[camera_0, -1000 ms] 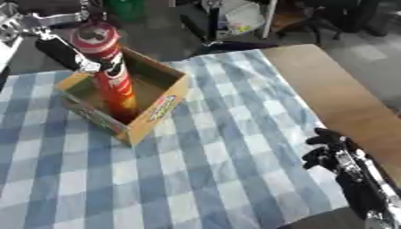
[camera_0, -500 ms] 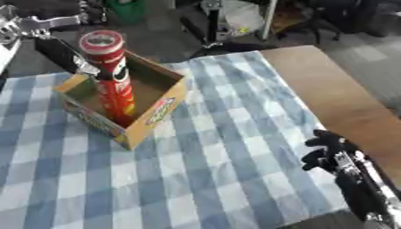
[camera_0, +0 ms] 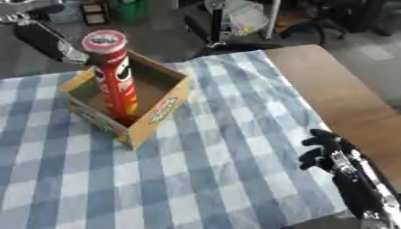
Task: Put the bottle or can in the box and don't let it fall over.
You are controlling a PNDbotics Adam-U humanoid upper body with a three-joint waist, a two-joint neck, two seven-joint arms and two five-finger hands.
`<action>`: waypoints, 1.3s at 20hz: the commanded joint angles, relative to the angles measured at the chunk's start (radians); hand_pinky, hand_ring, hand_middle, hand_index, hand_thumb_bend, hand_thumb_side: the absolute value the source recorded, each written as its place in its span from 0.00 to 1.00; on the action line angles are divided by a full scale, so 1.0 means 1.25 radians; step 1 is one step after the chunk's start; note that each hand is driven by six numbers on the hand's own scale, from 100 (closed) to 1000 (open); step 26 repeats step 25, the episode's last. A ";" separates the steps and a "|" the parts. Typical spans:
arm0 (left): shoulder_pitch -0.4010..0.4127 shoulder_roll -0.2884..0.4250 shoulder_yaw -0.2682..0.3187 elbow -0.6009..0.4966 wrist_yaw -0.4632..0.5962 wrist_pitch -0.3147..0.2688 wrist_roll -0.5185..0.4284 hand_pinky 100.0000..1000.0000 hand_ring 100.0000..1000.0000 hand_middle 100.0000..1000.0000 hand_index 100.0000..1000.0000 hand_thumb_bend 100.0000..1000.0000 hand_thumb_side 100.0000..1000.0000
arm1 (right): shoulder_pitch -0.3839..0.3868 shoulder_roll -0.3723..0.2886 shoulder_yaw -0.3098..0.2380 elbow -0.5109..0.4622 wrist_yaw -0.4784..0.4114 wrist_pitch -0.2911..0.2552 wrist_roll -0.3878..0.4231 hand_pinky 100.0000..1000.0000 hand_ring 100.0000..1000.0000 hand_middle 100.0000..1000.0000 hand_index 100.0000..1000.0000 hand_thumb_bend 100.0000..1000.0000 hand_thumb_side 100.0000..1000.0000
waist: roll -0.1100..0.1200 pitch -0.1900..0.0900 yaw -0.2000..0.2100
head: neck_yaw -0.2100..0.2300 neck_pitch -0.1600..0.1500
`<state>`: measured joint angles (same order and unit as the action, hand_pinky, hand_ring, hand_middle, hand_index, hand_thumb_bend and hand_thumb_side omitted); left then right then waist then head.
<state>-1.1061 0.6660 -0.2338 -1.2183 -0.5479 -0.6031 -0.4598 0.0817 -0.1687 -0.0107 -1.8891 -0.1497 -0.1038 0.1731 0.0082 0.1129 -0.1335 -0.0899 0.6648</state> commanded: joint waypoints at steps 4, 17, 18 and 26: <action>0.069 0.137 0.039 -0.135 0.077 0.025 0.049 0.82 0.81 0.78 0.89 0.46 0.49 | 0.006 -0.018 -0.015 -0.004 0.010 -0.002 -0.012 0.47 0.53 0.62 0.80 0.00 0.61 | 0.003 -0.023 0.024 | -0.010 0.001; 0.338 0.255 0.110 -0.368 0.246 0.144 0.080 0.78 0.75 0.74 0.87 0.38 0.48 | 0.025 -0.007 -0.014 0.004 0.024 -0.002 -0.012 0.47 0.53 0.62 0.80 0.00 0.61 | -0.008 -0.034 0.062 | 0.067 0.003; 0.351 0.256 0.114 -0.377 0.259 0.149 0.076 0.78 0.75 0.74 0.87 0.38 0.48 | 0.026 -0.007 -0.013 0.004 0.024 -0.002 -0.011 0.47 0.53 0.62 0.80 0.00 0.61 | -0.009 -0.035 0.062 | 0.072 0.003; 0.361 0.245 0.113 -0.391 0.300 0.168 0.041 0.77 0.74 0.74 0.87 0.36 0.48 | 0.029 -0.006 -0.013 0.004 0.023 -0.002 -0.010 0.47 0.53 0.62 0.80 0.00 0.61 | -0.013 -0.039 0.056 | 0.094 0.017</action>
